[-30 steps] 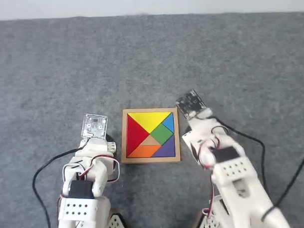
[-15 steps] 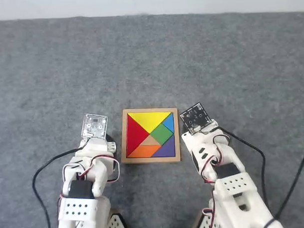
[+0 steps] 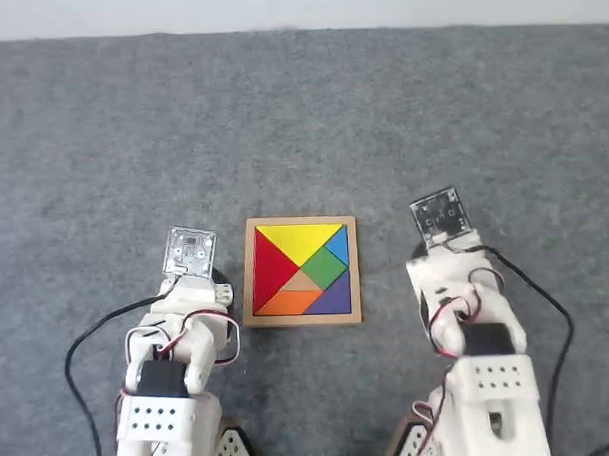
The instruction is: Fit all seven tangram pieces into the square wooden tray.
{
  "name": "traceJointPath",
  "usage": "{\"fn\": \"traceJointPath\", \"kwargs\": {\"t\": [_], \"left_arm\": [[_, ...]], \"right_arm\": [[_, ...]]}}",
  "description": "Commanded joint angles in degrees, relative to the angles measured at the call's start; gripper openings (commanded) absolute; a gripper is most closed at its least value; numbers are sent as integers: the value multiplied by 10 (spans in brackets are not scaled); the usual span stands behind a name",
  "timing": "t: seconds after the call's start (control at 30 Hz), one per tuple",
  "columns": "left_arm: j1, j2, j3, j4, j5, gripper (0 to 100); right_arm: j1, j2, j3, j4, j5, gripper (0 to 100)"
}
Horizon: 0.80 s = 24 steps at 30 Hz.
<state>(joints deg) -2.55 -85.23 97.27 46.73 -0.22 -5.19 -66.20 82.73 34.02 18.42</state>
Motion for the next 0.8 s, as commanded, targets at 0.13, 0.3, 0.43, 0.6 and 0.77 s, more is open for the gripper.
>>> {"fn": "traceJointPath", "kwargs": {"t": [0.13,0.3,0.43,0.6,0.77], "left_arm": [[-2,-8,-5,0,2,14],[-2,-8,-5,0,2,14],[-2,-8,-5,0,3,14],[-2,-8,-5,0,2,14],[-2,-8,-5,0,2,14]], "right_arm": [[14,-224,60,184,-1,9],[15,-371,135,224,-1,9],[29,-374,136,255,-1,9],[74,-363,138,256,-1,8],[124,-360,138,256,-2,8]]}}
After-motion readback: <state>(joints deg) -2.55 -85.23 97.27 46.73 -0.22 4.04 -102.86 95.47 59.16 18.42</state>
